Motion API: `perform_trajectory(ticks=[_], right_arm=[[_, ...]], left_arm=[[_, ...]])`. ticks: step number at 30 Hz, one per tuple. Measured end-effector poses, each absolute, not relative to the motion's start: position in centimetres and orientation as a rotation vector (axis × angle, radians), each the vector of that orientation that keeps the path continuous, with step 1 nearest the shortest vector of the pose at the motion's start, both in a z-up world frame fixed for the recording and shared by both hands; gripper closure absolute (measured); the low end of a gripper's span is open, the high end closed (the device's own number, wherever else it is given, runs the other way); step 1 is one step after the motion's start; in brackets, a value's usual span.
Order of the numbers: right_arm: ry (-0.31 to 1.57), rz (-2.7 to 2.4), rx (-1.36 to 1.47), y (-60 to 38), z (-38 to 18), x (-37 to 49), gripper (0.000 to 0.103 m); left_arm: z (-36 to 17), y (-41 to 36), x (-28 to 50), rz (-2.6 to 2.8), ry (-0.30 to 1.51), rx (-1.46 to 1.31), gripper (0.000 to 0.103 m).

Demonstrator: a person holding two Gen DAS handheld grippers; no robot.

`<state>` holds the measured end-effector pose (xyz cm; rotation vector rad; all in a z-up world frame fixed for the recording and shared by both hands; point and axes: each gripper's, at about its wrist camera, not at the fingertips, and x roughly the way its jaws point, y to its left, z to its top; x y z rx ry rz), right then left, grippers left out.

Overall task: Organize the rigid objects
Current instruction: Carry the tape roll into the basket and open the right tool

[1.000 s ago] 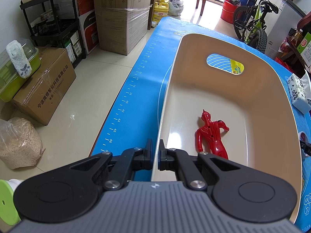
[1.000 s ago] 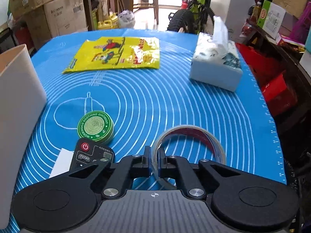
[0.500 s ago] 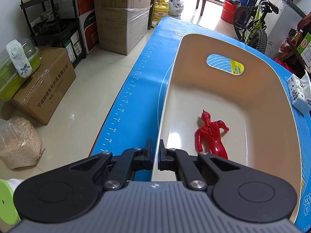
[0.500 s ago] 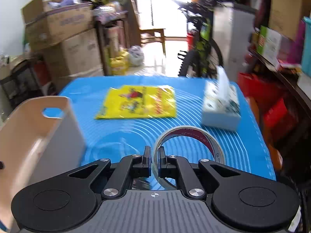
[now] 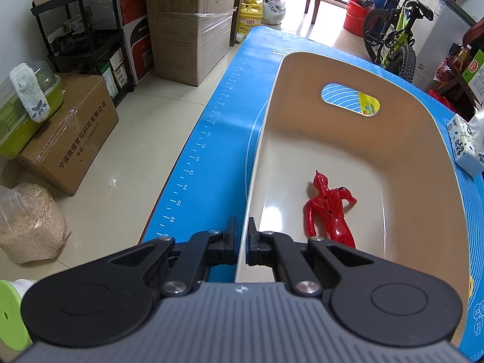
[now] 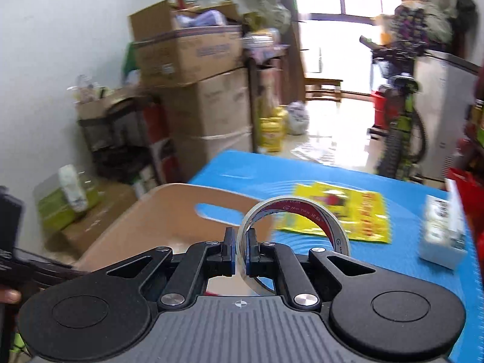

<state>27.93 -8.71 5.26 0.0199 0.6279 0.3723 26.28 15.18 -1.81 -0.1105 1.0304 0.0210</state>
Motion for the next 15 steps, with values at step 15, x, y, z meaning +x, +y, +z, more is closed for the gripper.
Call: perform_trajectory(ticks=[15], right_arm=[[0.919, 0.481, 0.001, -1.1, -1.1, 28.7, 0.084]], left_arm=[[-1.9, 15.1, 26.3, 0.022, 1.030, -0.107, 0.098]])
